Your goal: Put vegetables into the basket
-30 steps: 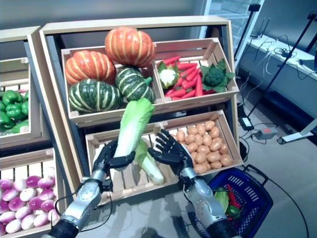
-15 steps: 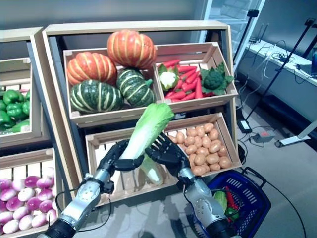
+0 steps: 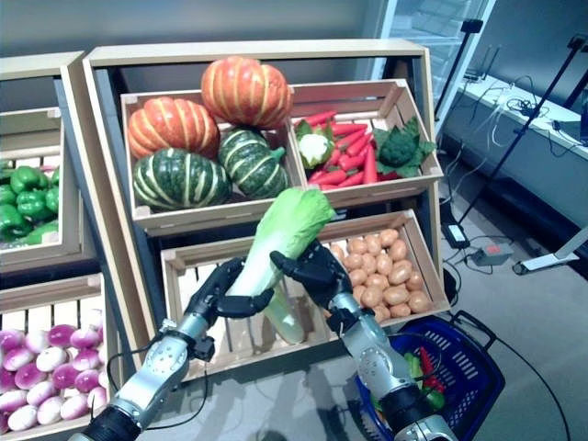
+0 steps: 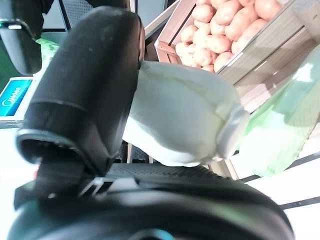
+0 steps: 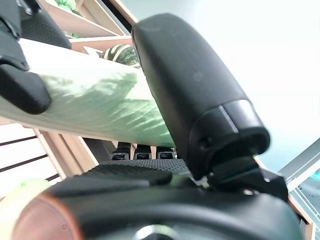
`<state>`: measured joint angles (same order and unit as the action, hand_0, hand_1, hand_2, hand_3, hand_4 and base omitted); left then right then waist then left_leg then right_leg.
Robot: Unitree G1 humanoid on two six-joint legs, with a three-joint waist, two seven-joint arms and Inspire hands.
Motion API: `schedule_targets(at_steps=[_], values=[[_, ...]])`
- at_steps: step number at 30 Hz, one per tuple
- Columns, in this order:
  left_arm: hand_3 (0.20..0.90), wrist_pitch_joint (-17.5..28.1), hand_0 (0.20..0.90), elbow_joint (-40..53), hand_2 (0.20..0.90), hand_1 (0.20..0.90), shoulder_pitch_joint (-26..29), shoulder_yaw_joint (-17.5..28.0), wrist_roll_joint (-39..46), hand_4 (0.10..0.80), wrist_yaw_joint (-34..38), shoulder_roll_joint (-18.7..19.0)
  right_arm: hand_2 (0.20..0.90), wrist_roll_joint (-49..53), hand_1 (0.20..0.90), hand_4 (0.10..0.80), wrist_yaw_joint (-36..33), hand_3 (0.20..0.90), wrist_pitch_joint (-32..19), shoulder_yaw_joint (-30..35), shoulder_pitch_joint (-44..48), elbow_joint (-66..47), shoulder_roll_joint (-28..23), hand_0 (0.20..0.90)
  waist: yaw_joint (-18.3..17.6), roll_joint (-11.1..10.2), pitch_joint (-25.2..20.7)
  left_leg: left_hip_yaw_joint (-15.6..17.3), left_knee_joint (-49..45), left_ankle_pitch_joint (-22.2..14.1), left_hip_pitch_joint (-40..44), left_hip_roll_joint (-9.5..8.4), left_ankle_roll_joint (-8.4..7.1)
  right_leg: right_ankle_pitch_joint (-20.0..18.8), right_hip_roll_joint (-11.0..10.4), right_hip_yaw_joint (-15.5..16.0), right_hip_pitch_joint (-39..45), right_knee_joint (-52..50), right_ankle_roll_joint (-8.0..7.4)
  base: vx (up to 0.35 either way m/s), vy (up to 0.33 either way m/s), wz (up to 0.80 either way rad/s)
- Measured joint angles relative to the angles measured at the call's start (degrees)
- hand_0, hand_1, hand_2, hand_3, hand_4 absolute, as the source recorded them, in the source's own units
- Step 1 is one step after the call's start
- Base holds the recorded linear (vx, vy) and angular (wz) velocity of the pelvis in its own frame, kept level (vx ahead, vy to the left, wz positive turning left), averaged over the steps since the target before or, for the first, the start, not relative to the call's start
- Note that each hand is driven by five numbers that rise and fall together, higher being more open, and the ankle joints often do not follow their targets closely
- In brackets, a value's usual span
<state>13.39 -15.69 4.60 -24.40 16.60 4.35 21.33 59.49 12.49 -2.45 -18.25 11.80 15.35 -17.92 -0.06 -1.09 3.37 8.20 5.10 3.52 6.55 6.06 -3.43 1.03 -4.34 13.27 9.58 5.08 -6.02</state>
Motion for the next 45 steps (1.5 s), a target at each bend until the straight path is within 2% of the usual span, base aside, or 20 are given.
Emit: schedule_targets(at_steps=[13,14,15,23,41,42,43,45], values=[[0.300,1.1,0.300,0.0,0.300,0.300,2.0,-0.6,0.0,0.400,-0.2,0.5,0.900,2.1,0.900,0.800,-0.1,0.900,0.0,0.0,3.4,0.5,-0.7,0.900,1.1,0.1,0.0,-1.1,0.0,0.4,-0.6,-0.10,0.04,0.0,0.0,0.0,0.0,0.0,0.02,0.001,0.002,0.04],[0.300,1.1,0.300,0.0,0.300,0.300,2.1,-0.7,0.0,0.400,-0.2,0.6,0.488,2.2,0.488,0.525,-0.1,0.488,0.0,0.0,3.6,0.6,-0.6,0.488,1.1,0.1,0.0,-1.2,0.0,0.4,-0.6,-0.10,0.04,0.0,0.0,0.0,0.0,0.0,0.03,0.006,0.005,0.05],[0.300,1.2,0.300,0.0,0.300,0.300,2.1,-0.8,0.0,0.400,-0.2,0.6,0.300,2.3,0.300,0.400,-0.1,0.300,0.0,0.0,3.7,0.7,-0.6,0.300,1.1,0.1,0.0,-1.3,0.0,0.5,-0.7,-0.10,0.05,0.0,0.0,0.0,0.0,0.0,0.03,0.005,0.003,0.05],[0.300,1.5,0.300,2.2,0.300,0.300,2.1,-1.9,0.0,0.400,-0.3,2.0,0.300,4.3,0.300,0.400,0.0,0.300,-1.4,0.2,3.7,1.1,-0.7,0.300,1.3,0.1,0.0,-1.8,0.0,0.8,-1.0,-0.13,0.08,0.0,0.0,0.1,0.0,0.0,0.03,0.002,0.000,0.02],[0.300,1.5,0.300,3.3,0.300,0.300,2.1,-2.4,-0.1,0.400,-0.4,1.9,0.300,4.1,0.300,0.400,0.0,0.300,-2.7,0.8,3.7,1.1,-0.6,0.300,1.1,0.3,0.1,-1.8,0.0,0.8,-1.2,-0.16,0.09,0.0,0.0,0.1,-0.2,0.0,0.03,0.000,0.000,0.00],[0.582,1.5,0.582,3.3,0.582,0.582,2.1,-2.4,-0.1,0.588,-0.4,1.8,0.300,4.1,0.300,0.400,0.0,0.300,-2.7,0.9,3.7,1.1,-0.6,0.300,1.1,0.3,0.1,-1.8,0.0,0.8,-1.2,-0.16,0.09,0.0,0.0,0.1,-0.2,0.0,0.03,0.000,0.000,0.00],[0.900,1.5,0.900,3.3,0.900,0.900,2.1,-2.4,-0.1,0.800,-0.4,1.8,0.300,4.1,0.300,0.400,0.0,0.300,-2.7,0.9,3.7,1.1,-0.6,0.300,1.1,0.3,0.1,-1.7,0.0,0.8,-1.2,-0.15,0.09,0.0,0.0,0.1,-0.3,0.0,0.03,0.000,0.000,0.00],[0.900,1.5,0.900,3.3,0.900,0.900,2.1,-2.4,-0.3,0.800,-0.6,1.9,0.300,4.1,0.300,0.400,0.1,0.300,-2.7,1.0,3.7,1.1,-0.7,0.300,1.0,0.4,0.1,-1.7,0.0,0.8,-1.2,-0.15,0.09,0.0,0.0,0.0,-0.3,0.0,0.03,0.000,0.000,0.00]])
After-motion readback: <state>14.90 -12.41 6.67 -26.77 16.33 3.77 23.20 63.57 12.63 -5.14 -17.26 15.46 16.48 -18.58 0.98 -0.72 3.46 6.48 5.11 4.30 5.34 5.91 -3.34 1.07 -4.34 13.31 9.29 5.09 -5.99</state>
